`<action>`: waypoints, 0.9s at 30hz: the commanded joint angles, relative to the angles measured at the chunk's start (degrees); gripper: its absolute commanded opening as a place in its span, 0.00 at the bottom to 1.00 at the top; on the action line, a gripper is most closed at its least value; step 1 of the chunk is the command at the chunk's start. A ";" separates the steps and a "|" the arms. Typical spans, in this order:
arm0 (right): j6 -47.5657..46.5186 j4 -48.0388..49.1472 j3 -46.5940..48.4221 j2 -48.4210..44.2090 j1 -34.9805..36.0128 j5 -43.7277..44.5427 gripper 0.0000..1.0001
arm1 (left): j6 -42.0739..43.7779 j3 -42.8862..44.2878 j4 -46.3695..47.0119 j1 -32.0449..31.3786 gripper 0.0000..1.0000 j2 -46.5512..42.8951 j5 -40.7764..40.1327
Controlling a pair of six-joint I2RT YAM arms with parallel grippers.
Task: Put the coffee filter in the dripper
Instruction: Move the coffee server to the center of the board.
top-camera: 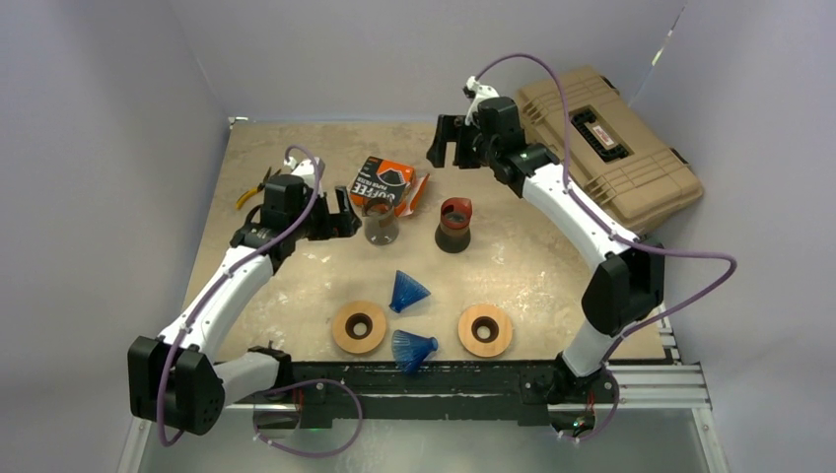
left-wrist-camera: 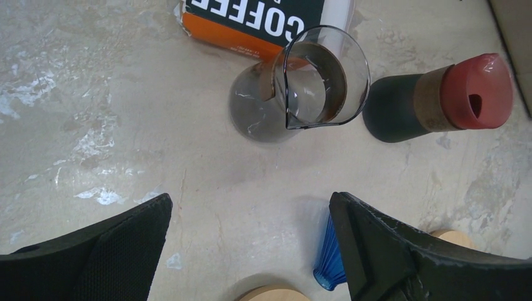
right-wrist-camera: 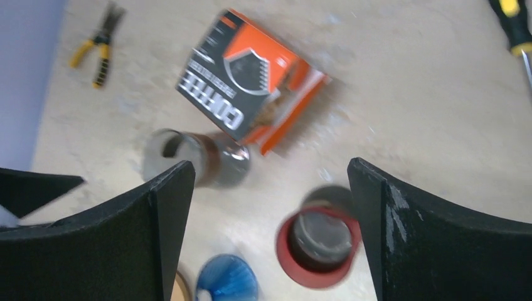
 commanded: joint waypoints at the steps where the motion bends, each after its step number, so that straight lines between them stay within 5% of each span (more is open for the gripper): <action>1: -2.79 -7.75 -4.02 -2.34 -1.33 7.26 0.92 | -2.57 3.55 3.22 0.29 0.97 1.60 1.30; 16: -5.66 -10.25 -12.04 -1.81 -3.11 4.32 0.64 | -9.04 8.53 3.50 0.29 0.96 9.54 3.20; 23: -6.42 -9.59 -14.28 -1.49 -3.27 4.27 0.37 | -9.64 9.82 4.11 0.29 0.96 11.58 3.23; 27: -6.51 -8.92 -15.59 -1.81 -4.13 1.95 0.36 | -9.52 10.32 4.17 0.29 0.96 12.82 3.22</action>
